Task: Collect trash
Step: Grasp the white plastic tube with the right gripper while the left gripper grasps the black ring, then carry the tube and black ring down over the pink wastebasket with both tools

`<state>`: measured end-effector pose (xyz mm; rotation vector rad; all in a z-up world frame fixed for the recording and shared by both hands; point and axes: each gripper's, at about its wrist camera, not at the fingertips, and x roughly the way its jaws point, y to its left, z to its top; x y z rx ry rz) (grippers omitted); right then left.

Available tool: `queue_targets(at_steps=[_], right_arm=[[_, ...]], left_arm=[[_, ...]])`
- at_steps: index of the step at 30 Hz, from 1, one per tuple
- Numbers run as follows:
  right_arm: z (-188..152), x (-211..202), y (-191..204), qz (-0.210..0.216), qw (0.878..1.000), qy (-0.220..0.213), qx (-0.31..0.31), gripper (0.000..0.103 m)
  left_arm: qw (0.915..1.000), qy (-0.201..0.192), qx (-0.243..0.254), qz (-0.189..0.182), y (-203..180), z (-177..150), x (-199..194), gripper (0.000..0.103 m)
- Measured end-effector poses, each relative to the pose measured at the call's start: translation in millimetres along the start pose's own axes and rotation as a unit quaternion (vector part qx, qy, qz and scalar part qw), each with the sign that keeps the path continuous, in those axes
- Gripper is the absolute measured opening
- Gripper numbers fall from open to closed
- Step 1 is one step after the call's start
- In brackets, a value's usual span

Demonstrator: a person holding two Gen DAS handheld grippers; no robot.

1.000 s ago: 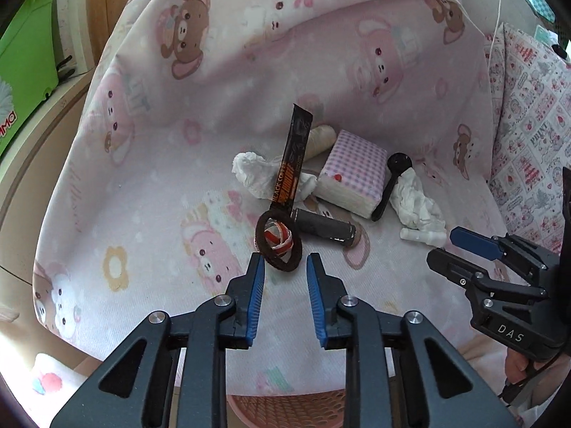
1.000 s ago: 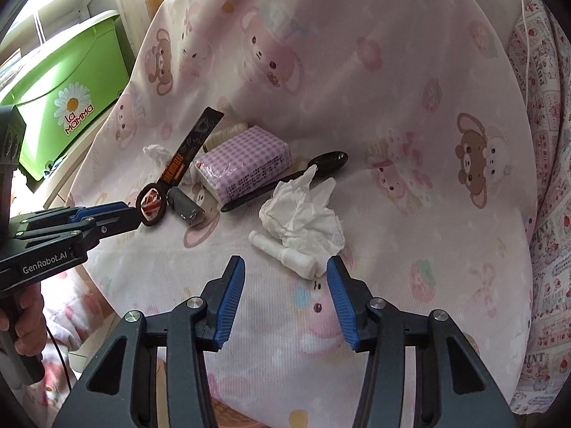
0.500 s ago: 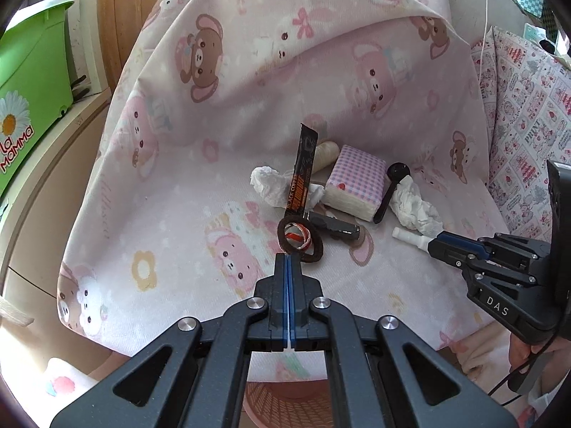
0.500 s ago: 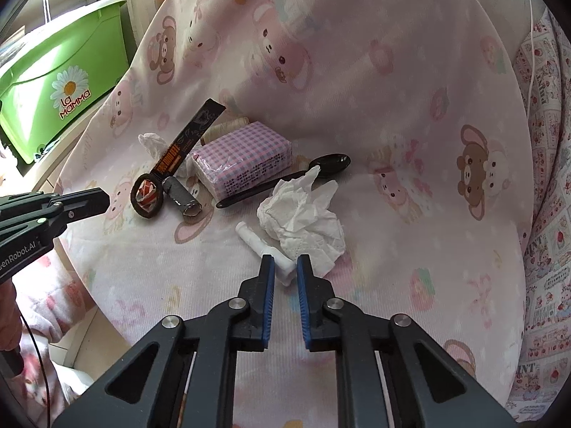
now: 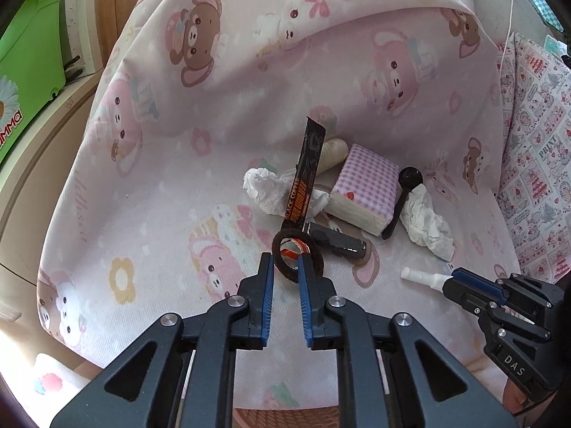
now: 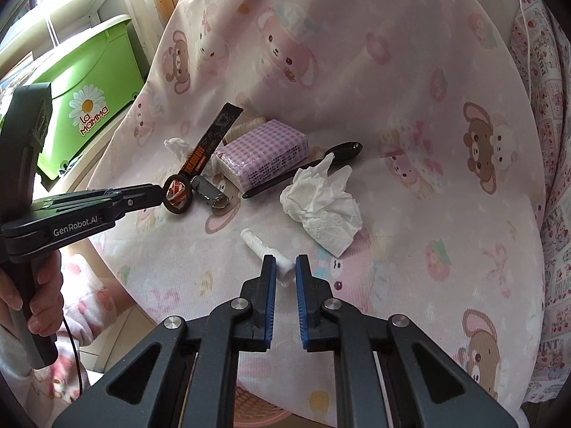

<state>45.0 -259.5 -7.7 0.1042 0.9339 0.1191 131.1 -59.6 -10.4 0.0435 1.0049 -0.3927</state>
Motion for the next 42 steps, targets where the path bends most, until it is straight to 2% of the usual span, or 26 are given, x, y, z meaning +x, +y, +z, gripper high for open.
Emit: queue_targets(at_steps=[2, 3, 5, 10, 14, 21, 25, 27, 28, 30, 36, 42], right_arm=[[0.2, 0.5, 2.5, -0.003, 1.000, -0.001, -0.007, 0.012], [0.5, 1.1, 3.3, -0.002, 1.000, -0.001, -0.009, 0.012], [0.5, 1.8, 4.2, 0.008, 1.000, 0.003, -0.011, 0.012], [-2.1, 2.5, 8.3, 0.037, 0.999, 0.017, -0.023, 0.012], [-3.5, 1.1, 17.8, 0.030, 0.998, 0.011, -0.045, 0.014], [-3.0, 12.9, 28.3, -0.005, 0.997, 0.009, -0.071, 0.040], [-1.8, 18.1, 32.8, -0.024, 0.996, 0.003, -0.084, 0.040], [-0.5, 20.0, 31.2, -0.032, 0.996, -0.002, -0.077, 0.038], [0.0, 20.0, 29.6, -0.033, 0.997, -0.005, -0.071, 0.033], [0.4, 20.3, 26.0, -0.018, 0.998, -0.002, -0.060, 0.022], [-4.0, 12.3, 21.3, 0.024, 0.999, 0.000, -0.033, 0.021], [-9.1, -6.8, 27.3, 0.015, 0.999, -0.018, -0.040, 0.021]], left_arm=[[0.9999, 0.009, -0.006, -0.004, 0.0, 1.3, 4.7, 0.012], [0.9999, 0.014, -0.008, -0.006, -0.7, 1.4, 7.0, 0.002], [0.9999, 0.012, -0.004, -0.001, -2.2, 1.8, 5.7, 0.002], [0.9995, -0.022, 0.018, 0.017, -5.9, -0.8, -20.6, 0.002], [0.9981, -0.023, 0.038, 0.044, -7.3, -0.1, -28.2, 0.002], [0.9982, -0.011, 0.025, 0.054, -2.2, -1.7, -29.8, 0.002], [0.9980, -0.009, 0.020, 0.059, -0.1, -5.5, -36.9, 0.002], [0.9963, -0.019, 0.012, 0.083, 1.5, -9.0, -46.6, 0.002], [0.9946, -0.032, 0.006, 0.098, 2.5, -11.1, -54.6, 0.002], [0.9931, -0.054, 0.000, 0.105, 4.3, -16.1, -70.0, 0.002], [0.9913, -0.077, -0.004, 0.107, 6.1, -34.7, -100.2, 0.002], [0.9925, -0.066, -0.007, 0.103, 4.8, -55.1, -107.8, 0.002]])
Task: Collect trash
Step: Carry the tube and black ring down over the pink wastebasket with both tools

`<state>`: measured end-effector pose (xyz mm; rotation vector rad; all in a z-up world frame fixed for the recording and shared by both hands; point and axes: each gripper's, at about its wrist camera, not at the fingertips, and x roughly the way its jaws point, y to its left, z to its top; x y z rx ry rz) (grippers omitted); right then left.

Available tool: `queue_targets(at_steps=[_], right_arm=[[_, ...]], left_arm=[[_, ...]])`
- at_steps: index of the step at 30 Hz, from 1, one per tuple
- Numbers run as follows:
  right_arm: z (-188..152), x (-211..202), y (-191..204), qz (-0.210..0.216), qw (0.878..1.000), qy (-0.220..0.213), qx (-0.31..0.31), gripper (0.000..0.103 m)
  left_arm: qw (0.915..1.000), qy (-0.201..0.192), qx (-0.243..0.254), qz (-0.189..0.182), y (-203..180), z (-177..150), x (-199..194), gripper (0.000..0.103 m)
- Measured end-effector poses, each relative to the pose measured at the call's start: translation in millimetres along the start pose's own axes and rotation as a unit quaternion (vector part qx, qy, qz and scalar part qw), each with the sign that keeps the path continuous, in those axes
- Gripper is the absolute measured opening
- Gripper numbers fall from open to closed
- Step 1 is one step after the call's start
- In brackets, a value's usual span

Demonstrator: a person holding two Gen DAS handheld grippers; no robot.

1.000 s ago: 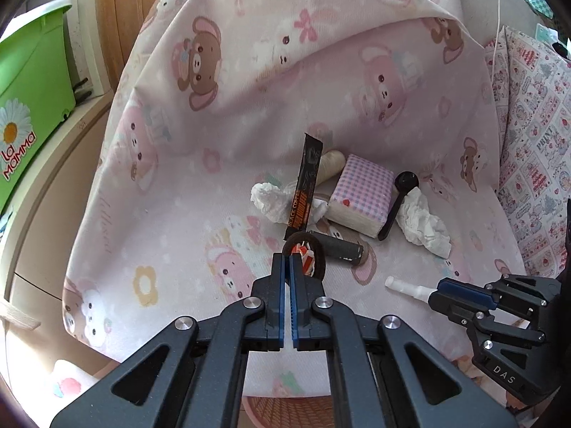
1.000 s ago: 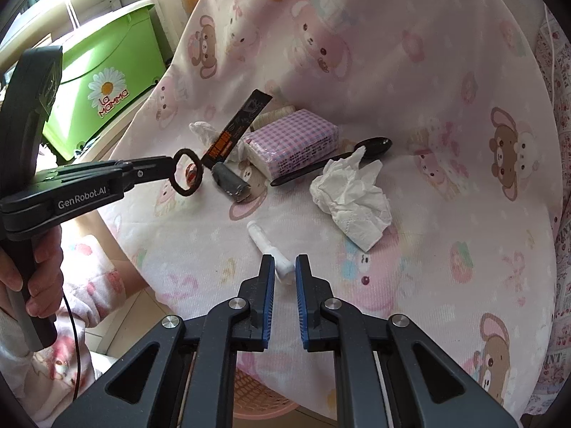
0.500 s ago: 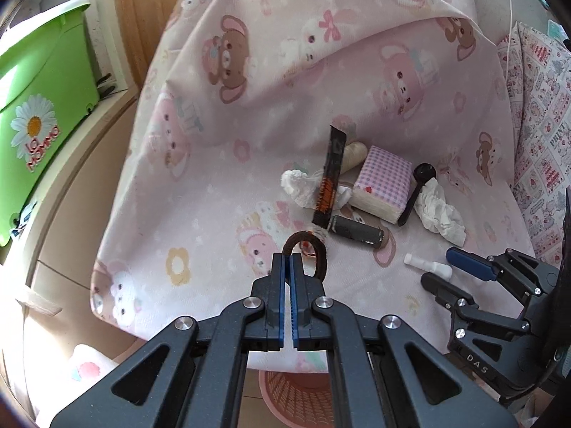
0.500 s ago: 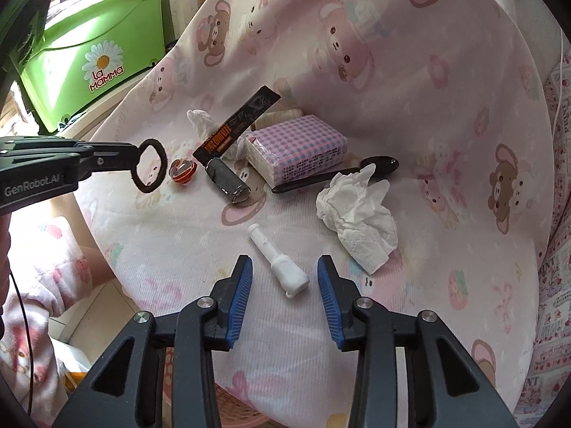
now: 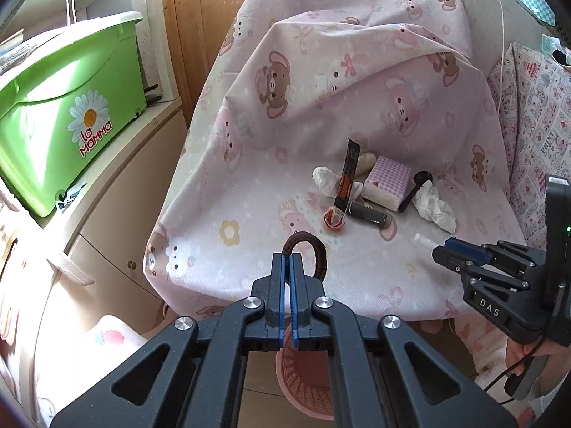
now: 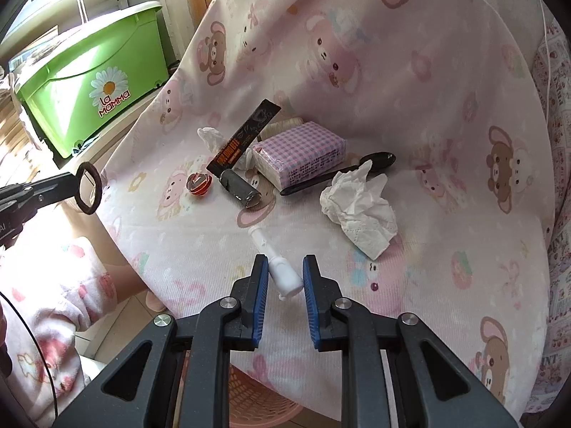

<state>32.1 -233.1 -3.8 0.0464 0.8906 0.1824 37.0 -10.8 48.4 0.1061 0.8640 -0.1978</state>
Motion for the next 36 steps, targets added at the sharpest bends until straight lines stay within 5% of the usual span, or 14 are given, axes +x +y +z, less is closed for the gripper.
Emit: queue_targets(at_steps=[17, 24, 33, 36], right_arm=[[-38.3, -44.3, 31.9, 0.075, 0.997, 0.022, 0.028, 0.021], [-50.7, -21.6, 47.4, 0.086, 0.994, 0.066, 0.003, 0.022], [-84.3, 40.3, 70.8, 0.003, 0.984, 0.172, -0.056, 0.022], [-92.9, 47.3, 81.9, -0.003, 0.980, 0.185, -0.076, 0.022]], left_arm=[[0.9972, 0.058, -0.008, -0.048, -11.6, -52.9, 20.0, 0.002], [0.9850, 0.123, -0.037, -0.116, -7.2, -68.4, 49.3, 0.002], [0.9672, 0.233, -0.027, -0.097, -23.3, -89.4, 99.6, 0.002], [0.9597, 0.251, -0.010, -0.126, -32.0, -85.2, 98.3, 0.002]])
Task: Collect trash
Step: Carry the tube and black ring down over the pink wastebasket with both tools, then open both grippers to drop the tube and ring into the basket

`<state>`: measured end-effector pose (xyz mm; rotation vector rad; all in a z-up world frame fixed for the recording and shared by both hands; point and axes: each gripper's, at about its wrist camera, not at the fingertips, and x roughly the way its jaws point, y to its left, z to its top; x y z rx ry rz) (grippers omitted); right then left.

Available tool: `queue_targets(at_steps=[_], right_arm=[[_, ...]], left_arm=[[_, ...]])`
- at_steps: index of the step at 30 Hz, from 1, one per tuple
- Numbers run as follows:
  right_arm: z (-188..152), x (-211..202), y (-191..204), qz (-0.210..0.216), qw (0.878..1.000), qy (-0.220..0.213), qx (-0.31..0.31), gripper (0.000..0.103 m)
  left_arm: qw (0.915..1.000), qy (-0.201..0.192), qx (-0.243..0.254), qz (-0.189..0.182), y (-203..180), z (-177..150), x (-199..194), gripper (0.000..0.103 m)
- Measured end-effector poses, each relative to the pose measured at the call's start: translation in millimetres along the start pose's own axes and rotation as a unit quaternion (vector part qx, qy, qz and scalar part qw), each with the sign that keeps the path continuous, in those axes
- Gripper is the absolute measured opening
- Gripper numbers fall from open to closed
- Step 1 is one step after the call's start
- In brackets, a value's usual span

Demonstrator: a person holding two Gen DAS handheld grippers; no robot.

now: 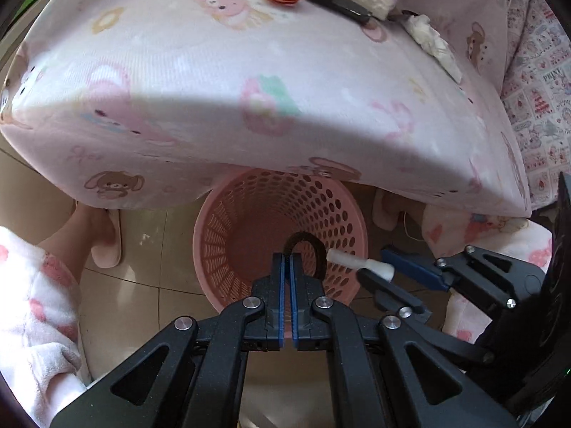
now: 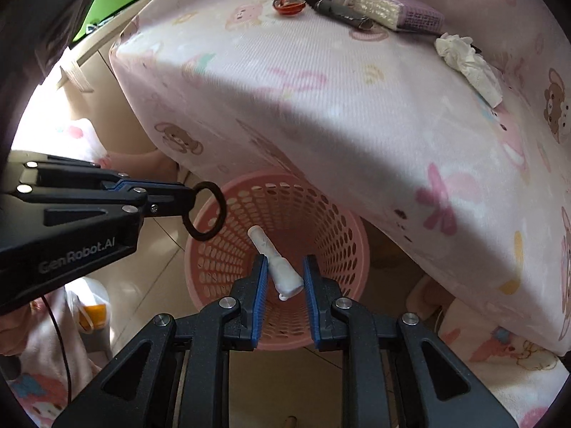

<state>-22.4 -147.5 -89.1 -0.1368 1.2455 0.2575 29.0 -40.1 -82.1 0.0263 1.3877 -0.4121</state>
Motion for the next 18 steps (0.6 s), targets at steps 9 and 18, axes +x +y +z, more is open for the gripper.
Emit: queue_targets(at_steps=[9, 18], right_arm=[[1.4, 37.5, 3.9, -0.003, 0.998, 0.057, 0.018, 0.022], [0.3, 78.1, 7.4, -0.026, 0.993, 0.112, 0.017, 0.022]], left_arm=[[0.9964, 0.044, -0.051, 0.051, 30.1, -8.6, 49.4, 0.002], [0.9863, 0.126, -0.100, 0.037, 39.0, -21.3, 94.3, 0.003]])
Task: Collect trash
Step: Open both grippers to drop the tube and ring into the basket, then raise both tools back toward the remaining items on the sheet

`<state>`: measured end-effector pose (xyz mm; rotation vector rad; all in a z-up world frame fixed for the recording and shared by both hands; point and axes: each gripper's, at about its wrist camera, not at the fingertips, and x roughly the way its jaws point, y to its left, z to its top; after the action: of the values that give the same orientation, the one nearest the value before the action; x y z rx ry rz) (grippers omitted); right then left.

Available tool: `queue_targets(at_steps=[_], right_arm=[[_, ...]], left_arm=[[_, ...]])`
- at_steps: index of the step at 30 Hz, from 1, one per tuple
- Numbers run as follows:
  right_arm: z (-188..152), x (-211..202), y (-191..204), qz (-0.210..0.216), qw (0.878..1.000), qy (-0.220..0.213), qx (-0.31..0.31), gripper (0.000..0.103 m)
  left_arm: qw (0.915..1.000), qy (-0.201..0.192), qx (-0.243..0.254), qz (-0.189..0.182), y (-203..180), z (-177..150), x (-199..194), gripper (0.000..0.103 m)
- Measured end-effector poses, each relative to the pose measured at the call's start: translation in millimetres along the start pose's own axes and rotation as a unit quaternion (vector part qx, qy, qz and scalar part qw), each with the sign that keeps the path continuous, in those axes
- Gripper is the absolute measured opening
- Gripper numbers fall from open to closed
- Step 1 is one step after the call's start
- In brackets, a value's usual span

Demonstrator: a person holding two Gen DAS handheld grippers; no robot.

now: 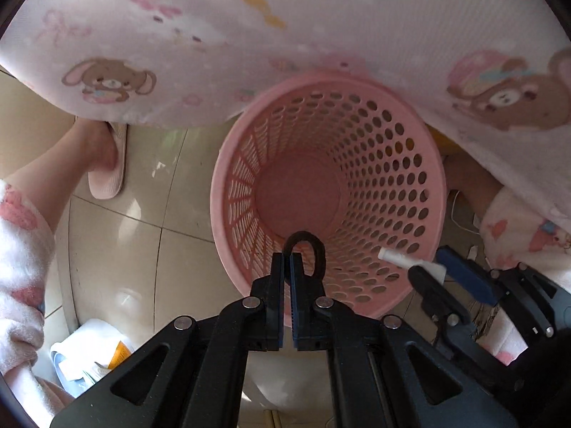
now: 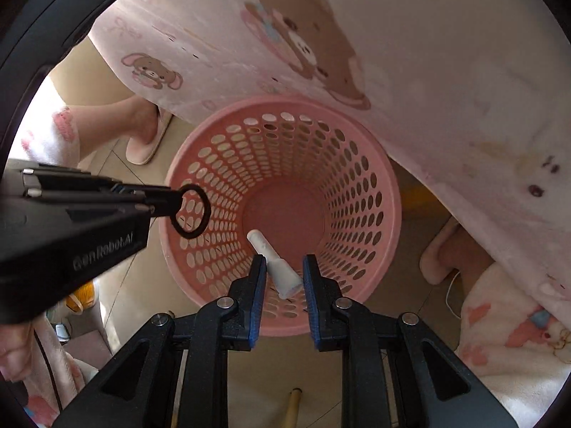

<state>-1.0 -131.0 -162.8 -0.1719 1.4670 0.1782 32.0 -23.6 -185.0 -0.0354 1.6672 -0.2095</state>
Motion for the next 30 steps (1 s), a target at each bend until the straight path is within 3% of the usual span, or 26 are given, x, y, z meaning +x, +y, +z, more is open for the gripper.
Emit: queue_targets(at_steps=[6, 8, 10, 12, 13, 15, 18, 22, 24, 25, 27, 30], right_arm=[[-2.1, 1.7, -6.7, -0.004, 1.000, 0.003, 0.014, 0.022], [-2.6, 0.8, -12.5, 0.000, 1.000, 0.006, 0.027, 0.030], [-3.2, -1.6, -15.1, 0.007, 0.999, 0.004, 0.037, 0.044], [-4.9, -7.5, -15.1, 0.010, 0.999, -0.004, 0.035, 0.044], [-5.5, -11.5, -14.4, 0.008, 0.999, -0.010, 0.032, 0.044], [-8.9, -23.5, -14.9, 0.004, 0.999, -0.025, 0.028, 0.047], [-15.2, -46.3, -17.4, 0.012, 0.998, -0.058, 0.035, 0.049], [-24.1, -86.5, -21.4, 0.029, 0.990, -0.136, 0.035, 0.050], [-29.9, -108.4, -18.3, 0.014, 0.982, -0.185, 0.021, 0.049], [-32.9, -118.0, -18.2, 0.006, 0.978, -0.207, 0.024, 0.049], [-35.9, -132.8, -23.1, 0.002, 0.970, -0.239, 0.046, 0.049], [-39.1, -148.9, -33.1, -0.004, 0.958, -0.276, 0.074, 0.037]], left_arm=[[0.9999, 0.005, -0.011, 0.001, 0.3, -1.0, 7.7, 0.003], [0.9999, -0.002, -0.013, 0.004, 2.7, -0.2, 6.6, 0.008], [0.9998, -0.005, -0.020, -0.002, 7.0, 0.7, 4.6, 0.016], [0.9997, -0.010, -0.024, -0.004, 10.1, 0.8, -0.4, 0.017], [0.9996, -0.018, -0.022, 0.006, 10.5, 0.9, -4.6, 0.019], [0.9982, -0.043, -0.016, 0.039, 8.9, -3.7, -17.6, 0.034], [0.9926, -0.102, -0.005, 0.066, 7.2, -12.2, -44.0, 0.035], [0.9763, -0.193, -0.006, 0.098, 6.5, -18.8, -78.5, 0.037], [0.9541, -0.260, -0.023, 0.148, 6.9, -25.6, -100.1, 0.037], [0.9443, -0.290, -0.019, 0.154, 5.3, -29.2, -110.6, 0.037], [0.9321, -0.332, -0.011, 0.143, 4.0, -34.8, -128.2, 0.040], [0.9172, -0.375, -0.001, 0.134, 2.1, -41.9, -143.5, 0.040]])
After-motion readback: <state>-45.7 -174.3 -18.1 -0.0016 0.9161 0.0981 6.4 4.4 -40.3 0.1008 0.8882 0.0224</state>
